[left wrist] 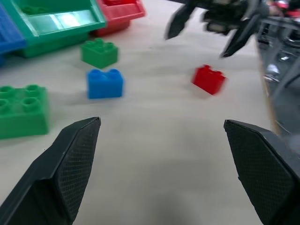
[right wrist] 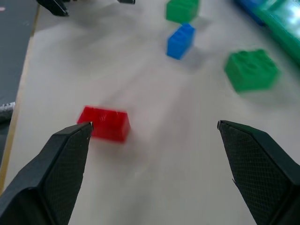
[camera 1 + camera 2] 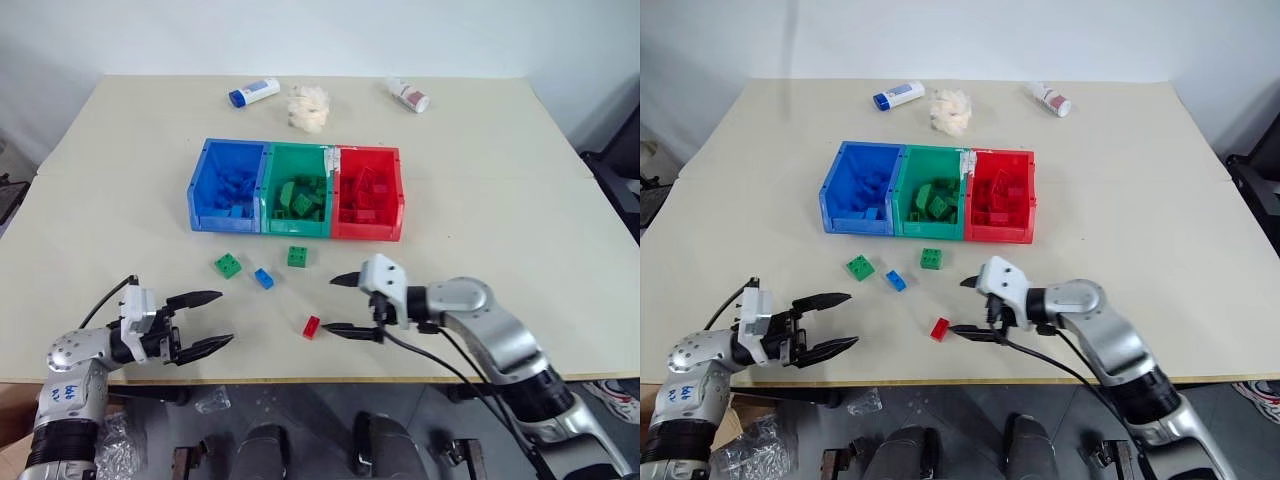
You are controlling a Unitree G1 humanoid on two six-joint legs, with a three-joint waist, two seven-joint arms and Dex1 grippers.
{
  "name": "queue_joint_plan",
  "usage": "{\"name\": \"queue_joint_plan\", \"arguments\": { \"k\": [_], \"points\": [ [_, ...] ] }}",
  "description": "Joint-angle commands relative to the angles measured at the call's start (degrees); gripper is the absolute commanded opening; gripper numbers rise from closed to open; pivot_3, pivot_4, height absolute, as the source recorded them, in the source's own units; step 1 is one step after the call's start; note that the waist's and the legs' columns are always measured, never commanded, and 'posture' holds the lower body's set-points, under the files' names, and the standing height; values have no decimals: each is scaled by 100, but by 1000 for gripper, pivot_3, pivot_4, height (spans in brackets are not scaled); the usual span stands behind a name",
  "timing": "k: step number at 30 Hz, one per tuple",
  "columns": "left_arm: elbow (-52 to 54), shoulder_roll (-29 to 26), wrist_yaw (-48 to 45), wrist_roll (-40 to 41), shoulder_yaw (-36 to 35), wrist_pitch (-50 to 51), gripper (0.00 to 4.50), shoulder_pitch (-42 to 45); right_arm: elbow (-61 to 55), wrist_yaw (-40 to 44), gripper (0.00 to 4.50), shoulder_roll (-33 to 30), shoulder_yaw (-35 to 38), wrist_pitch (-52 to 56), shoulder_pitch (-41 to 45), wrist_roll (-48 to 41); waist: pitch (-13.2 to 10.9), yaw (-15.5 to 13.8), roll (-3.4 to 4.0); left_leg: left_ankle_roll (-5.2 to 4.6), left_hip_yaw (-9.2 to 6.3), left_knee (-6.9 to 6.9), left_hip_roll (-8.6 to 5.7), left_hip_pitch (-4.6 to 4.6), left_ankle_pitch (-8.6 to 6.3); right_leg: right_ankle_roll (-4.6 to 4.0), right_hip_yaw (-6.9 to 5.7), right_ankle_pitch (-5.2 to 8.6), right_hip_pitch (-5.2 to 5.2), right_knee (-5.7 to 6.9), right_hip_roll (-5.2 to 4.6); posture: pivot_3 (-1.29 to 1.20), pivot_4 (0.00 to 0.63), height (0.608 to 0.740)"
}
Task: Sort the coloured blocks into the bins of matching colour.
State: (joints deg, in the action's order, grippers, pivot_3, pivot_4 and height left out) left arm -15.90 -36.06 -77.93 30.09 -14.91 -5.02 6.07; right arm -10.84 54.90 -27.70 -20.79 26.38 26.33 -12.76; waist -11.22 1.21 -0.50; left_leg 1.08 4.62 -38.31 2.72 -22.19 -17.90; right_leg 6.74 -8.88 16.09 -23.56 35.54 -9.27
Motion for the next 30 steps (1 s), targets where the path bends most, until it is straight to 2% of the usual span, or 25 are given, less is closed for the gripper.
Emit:
{"name": "queue_joint_plan", "arguments": {
  "k": [1,4,7,13,14,18,21,26,30],
  "points": [
    [313,-37,17,166,-174,-31,4500,-159,38,-28,4453,266,-287,17,61,85,0,16,0,0,0,1,1,0,0,0,0,0,0,0,1,0,150,740],
    [493,14,126,166,-189,-16,4500,-314,64,49,4453,422,-505,-36,8,136,0,34,0,0,1,2,1,0,0,0,0,0,-1,0,1,0,150,740],
    [579,35,194,159,-183,-18,4500,-390,31,132,3841,445,-589,-90,-47,131,0,32,0,0,1,2,1,0,0,0,0,0,-1,0,1,0,150,740],
    [558,63,259,132,-145,-66,4500,-357,113,5,1728,509,-516,-211,-47,233,0,33,0,0,1,2,1,1,0,0,0,0,-1,2,1,0,150,740],
    [551,69,268,127,-136,-66,4500,-343,110,23,1515,494,-484,-224,-46,222,0,33,0,0,1,2,1,1,0,0,0,0,-1,1,1,0,150,740],
    [483,99,284,99,-102,-88,4500,-248,-38,-35,1516,499,-173,-194,-40,38,0,30,-1,0,1,1,1,1,0,0,0,0,-1,2,1,0,150,740],
    [419,142,297,60,-56,-85,4500,-148,31,-550,1516,696,628,-167,243,-206,0,30,0,0,2,1,1,1,0,0,0,0,0,2,1,0,150,740],
    [278,227,279,4,68,-85,4500,55,926,-1088,1516,709,1504,-532,1076,-137,1,35,-1,2,2,-1,1,2,1,-2,1,-1,-1,6,1,0,150,740],
    [87,296,268,-50,184,-103,4500,318,2301,-1747,1516,726,1878,-1243,1938,289,1,46,-1,2,8,9,1,2,1,-2,1,-1,-7,4,2,0,150,740]
  ]
}}
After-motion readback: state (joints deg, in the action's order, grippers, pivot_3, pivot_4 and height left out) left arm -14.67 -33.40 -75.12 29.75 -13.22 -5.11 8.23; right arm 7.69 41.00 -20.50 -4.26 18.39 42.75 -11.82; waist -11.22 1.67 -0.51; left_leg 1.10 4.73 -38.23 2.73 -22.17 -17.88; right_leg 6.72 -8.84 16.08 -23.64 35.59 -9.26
